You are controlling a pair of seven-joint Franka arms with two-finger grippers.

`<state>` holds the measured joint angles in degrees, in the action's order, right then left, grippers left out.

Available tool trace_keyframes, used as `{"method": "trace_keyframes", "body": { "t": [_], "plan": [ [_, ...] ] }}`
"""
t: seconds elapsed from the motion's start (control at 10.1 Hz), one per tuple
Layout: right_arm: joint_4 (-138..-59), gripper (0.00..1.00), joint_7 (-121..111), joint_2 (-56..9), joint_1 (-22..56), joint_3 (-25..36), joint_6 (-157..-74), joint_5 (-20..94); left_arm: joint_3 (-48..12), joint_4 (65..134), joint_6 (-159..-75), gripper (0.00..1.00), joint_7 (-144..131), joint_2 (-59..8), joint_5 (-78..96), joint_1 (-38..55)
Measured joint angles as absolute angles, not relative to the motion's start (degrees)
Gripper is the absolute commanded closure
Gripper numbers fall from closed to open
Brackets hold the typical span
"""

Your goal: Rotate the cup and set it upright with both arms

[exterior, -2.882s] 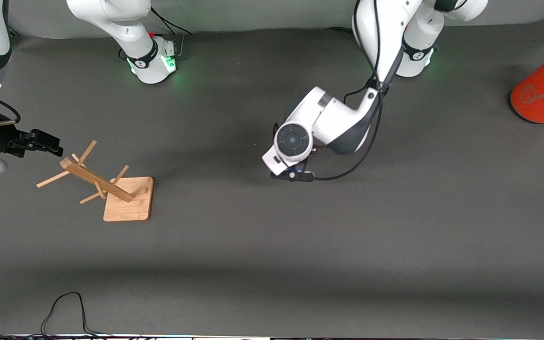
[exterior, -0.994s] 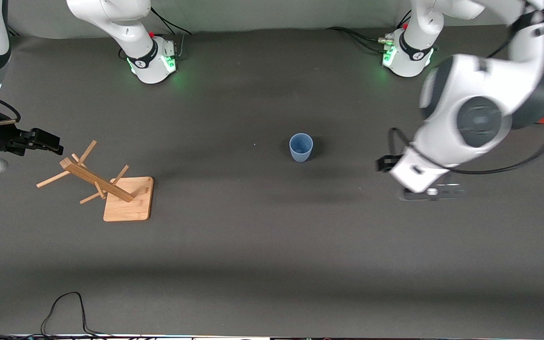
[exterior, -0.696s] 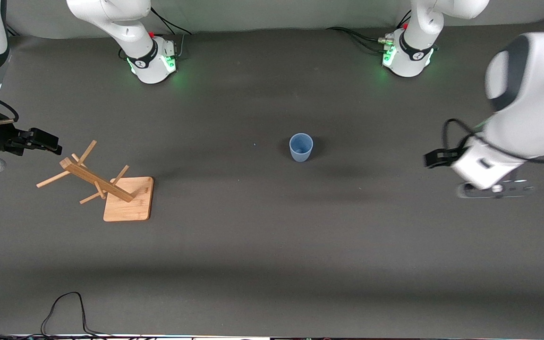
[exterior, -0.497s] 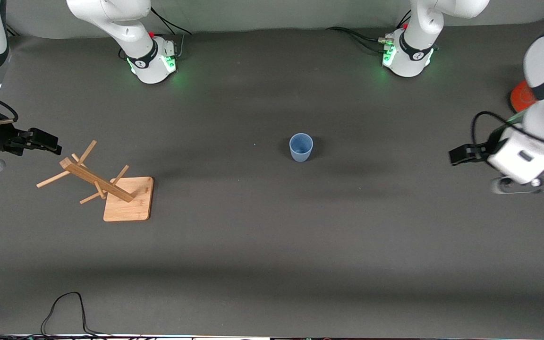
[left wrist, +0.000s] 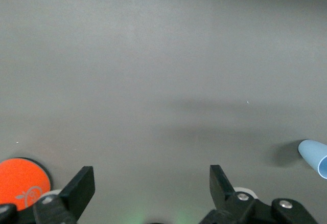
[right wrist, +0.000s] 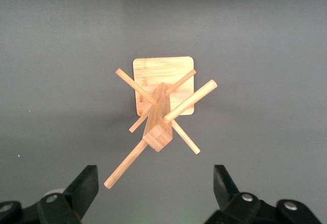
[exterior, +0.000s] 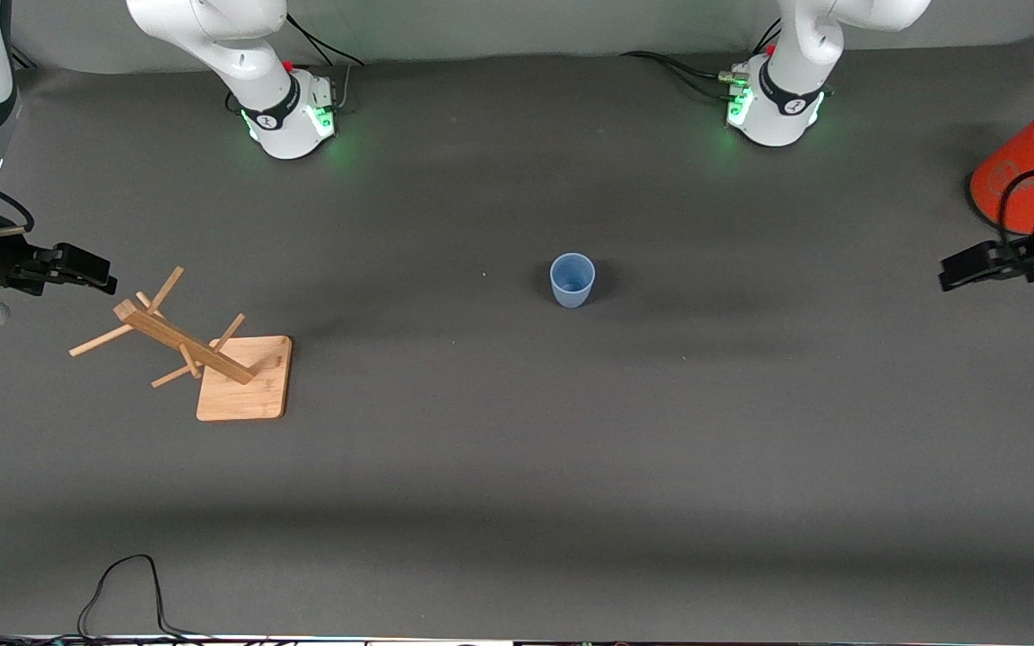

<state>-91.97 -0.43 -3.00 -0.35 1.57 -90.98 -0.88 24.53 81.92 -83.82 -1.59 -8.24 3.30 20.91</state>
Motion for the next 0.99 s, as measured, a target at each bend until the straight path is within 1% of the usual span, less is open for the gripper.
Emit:
{"method": "trace_keyframes", "body": {
  "t": [0.1,0.2,0.4,0.6,0.7,0.89,0.99],
  "plan": [
    [-91.97,0.00,-0.43,-3.00,-0.35,1.57,-90.98,-0.88,19.56,82.03,-83.67,0.00,-1.56,-7.28,3.37,16.14],
    [-91.97,0.00,-0.43,-3.00,-0.35,1.57,-90.98,-0.88,16.77,82.41,-83.49,0.00,-0.97,-6.24,3.47,13.48],
    [-91.97,0.00,-0.43,-3.00,-0.36,1.58,-90.98,-0.88,13.57,85.25,-83.44,0.00,0.15,-3.15,2.87,12.35],
    [-91.97,0.00,-0.43,-3.00,-0.36,1.58,-90.99,-0.88,10.02,89.53,-83.59,0.00,0.16,-0.19,1.72,12.35],
    [-91.97,0.00,-0.43,-3.00,-0.36,1.59,-91.00,-0.88,8.98,92.80,-84.32,0.00,0.16,1.93,1.00,12.37],
    [-91.97,0.00,-0.43,-3.00,-0.35,1.59,-91.00,-0.88,8.81,99.56,-86.60,0.00,0.17,7.03,-0.35,12.35],
    [-91.97,0.00,-0.43,-3.00,-0.35,1.59,-91.00,-0.88,8.81,101.29,-87.06,0.00,0.21,8.72,-1.35,12.35]
  ]
}}
